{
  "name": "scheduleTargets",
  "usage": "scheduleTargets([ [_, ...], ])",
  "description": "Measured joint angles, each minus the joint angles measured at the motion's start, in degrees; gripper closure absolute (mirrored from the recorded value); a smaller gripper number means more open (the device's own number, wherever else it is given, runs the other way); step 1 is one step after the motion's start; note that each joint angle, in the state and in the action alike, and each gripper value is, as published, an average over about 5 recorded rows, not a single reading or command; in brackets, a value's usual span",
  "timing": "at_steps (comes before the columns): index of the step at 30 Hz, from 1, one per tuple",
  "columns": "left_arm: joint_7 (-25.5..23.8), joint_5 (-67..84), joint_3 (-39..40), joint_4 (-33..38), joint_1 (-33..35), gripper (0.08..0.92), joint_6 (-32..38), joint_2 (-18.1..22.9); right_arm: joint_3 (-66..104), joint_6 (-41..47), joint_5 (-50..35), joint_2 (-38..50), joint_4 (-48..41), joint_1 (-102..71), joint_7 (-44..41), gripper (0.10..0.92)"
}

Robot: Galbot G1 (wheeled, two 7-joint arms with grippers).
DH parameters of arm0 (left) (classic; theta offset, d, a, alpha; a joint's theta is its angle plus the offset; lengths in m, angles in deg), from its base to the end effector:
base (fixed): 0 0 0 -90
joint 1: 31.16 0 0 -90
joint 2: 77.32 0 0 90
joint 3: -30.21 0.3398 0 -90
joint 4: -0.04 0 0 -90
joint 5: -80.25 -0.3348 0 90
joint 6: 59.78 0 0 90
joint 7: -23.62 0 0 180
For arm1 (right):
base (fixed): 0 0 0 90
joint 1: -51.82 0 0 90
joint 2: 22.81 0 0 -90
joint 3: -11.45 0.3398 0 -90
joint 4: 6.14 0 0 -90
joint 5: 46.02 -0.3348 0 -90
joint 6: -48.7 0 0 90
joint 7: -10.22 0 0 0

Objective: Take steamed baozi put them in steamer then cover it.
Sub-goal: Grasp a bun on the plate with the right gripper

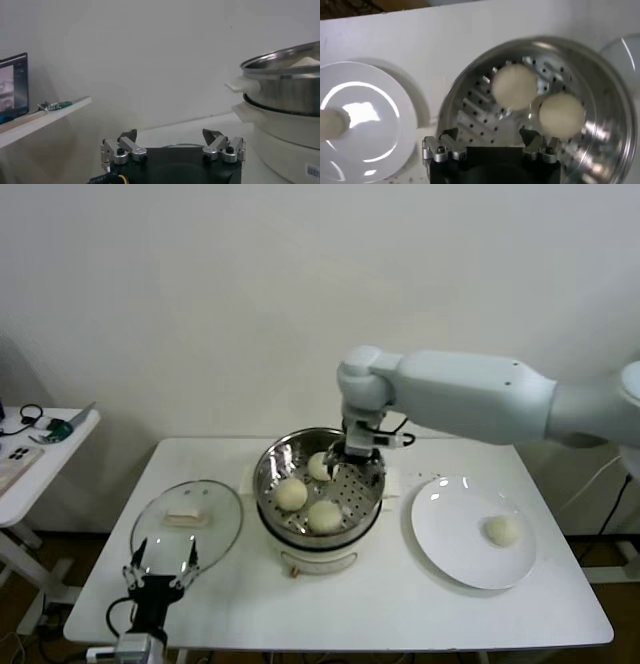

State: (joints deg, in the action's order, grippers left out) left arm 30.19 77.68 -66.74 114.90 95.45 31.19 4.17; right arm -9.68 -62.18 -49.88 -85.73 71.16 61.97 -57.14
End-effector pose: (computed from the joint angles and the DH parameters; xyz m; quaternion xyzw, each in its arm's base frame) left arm 0.1279 0.0658 -0.3335 0.0676 -0.9868 -0.1218 0.0825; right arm 0.5196 0.0831 -0.0266 0.6680 -0.1613 0.7210 0.0888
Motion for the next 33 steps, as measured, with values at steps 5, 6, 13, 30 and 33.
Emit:
scheduleTargets([
  [5, 0.0, 0.01, 0.35, 0.13, -0.42, 0.177, -0.07, -0.03, -3.31, 6.64, -5.66, 6.14, -0.3, 2.08, 3.23, 0.203],
  [6, 0.0, 0.01, 0.41, 0.17, -0.44, 0.177, -0.08, -0.04, -3.92, 7.97, -6.61, 7.39, -0.37, 2.28, 3.68, 0.203],
  [13, -0.07, 0.0, 0.6, 0.48, -0.6, 0.177, -0.1, 0.05, -6.15, 16.11, -10.39, 16.18, -1.38, 1.69, 6.26, 0.203],
  [30, -0.15, -0.74, 0.42, 0.73, 0.06, 0.177, -0.23, 0.42, 4.7, 23.35, -4.59, 28.84, -9.04, -17.13, 7.13, 0.203],
  [33, -0.15, -0.75, 0.41, 0.66, 0.11, 0.177, -0.21, 0.46, 7.65, 23.51, -3.26, 29.27, -10.83, -20.81, 7.02, 0.203],
])
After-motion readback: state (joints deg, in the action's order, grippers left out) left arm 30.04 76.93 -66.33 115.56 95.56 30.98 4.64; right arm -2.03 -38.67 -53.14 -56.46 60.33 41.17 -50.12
